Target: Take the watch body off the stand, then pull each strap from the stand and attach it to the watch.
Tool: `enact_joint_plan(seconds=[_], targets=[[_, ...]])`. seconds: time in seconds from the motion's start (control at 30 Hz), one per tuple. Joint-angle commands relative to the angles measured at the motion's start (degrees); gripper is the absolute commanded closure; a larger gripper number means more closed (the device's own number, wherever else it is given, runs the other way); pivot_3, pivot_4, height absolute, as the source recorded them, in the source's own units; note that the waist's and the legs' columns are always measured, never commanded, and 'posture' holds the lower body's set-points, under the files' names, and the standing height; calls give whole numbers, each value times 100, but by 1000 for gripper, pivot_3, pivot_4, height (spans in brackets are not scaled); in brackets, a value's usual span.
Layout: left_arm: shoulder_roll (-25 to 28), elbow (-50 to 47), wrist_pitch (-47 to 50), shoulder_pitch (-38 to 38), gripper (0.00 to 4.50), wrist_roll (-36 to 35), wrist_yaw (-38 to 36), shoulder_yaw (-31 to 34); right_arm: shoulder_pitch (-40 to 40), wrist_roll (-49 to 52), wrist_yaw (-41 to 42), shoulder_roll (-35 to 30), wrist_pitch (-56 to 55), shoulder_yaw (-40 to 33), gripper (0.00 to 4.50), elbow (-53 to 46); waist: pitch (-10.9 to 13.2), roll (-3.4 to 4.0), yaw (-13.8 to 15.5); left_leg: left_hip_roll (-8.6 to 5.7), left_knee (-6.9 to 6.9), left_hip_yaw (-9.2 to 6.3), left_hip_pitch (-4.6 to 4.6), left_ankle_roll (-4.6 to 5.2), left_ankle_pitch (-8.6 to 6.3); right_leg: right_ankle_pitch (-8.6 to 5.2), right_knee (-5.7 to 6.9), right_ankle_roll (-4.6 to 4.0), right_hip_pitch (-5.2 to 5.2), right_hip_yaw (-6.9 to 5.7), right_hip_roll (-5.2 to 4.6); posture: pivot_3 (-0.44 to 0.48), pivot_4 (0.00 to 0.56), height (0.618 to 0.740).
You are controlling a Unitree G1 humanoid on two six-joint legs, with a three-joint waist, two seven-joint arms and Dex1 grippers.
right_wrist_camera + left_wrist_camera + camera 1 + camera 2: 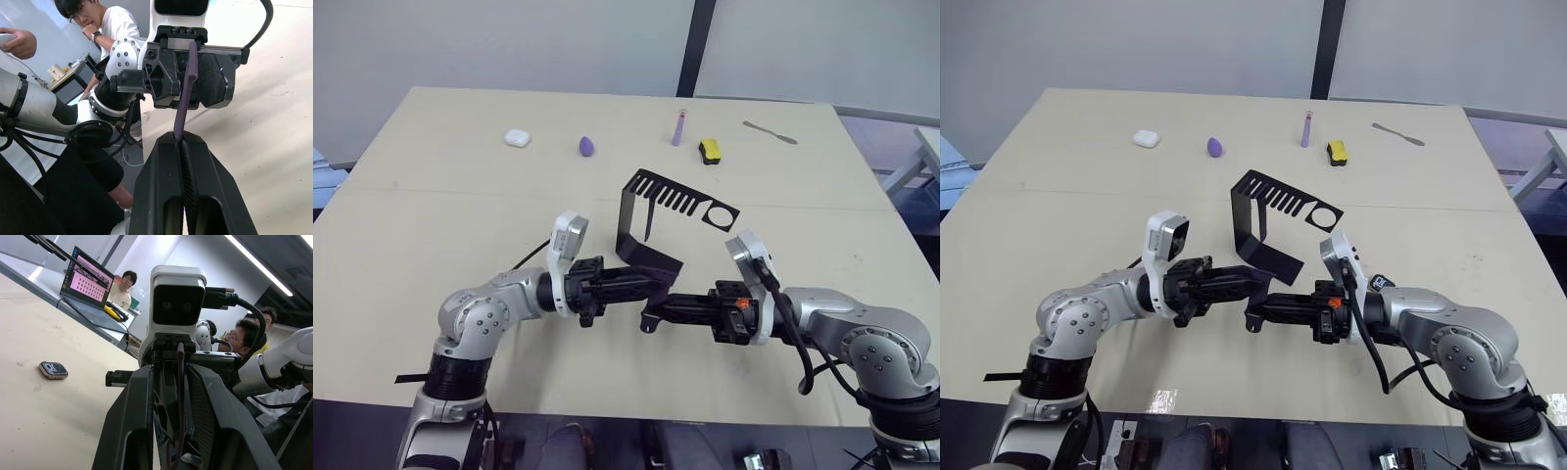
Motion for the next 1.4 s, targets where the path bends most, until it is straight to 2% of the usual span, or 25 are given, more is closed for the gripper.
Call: enact_joint_plan(seconds=[0.03,0.57,0.7,1.4], targets=[[-41,-172,-19,-6,3332,-117,9,33,-54,113,42,-16,-55,-161,4500,-41,0,0,1,0,0,0,0,0,0,0,0,0,0,-1,0,0,150,740],[-73,-226,74,19,3332,-234,9,20,-88,100,14,6,-54,-145,4500,-22,0,0,4,0,0,-10,-6,0,0,0,-4,0,0,-12,-3,0,150,740],[-112,-227,111,47,4462,-354,-16,52,-100,86,12,13,-64,-138,4500,-9,0,0,5,0,1,-12,-8,0,0,0,-5,0,0,-14,-3,0,150,740],[-81,-151,-22,69,4462,-307,-103,-6,-153,-11,-70,32,-172,-189,4500,-40,0,1,15,-1,15,-40,-53,-1,2,0,-7,0,-23,-40,-7,0,150,740]])
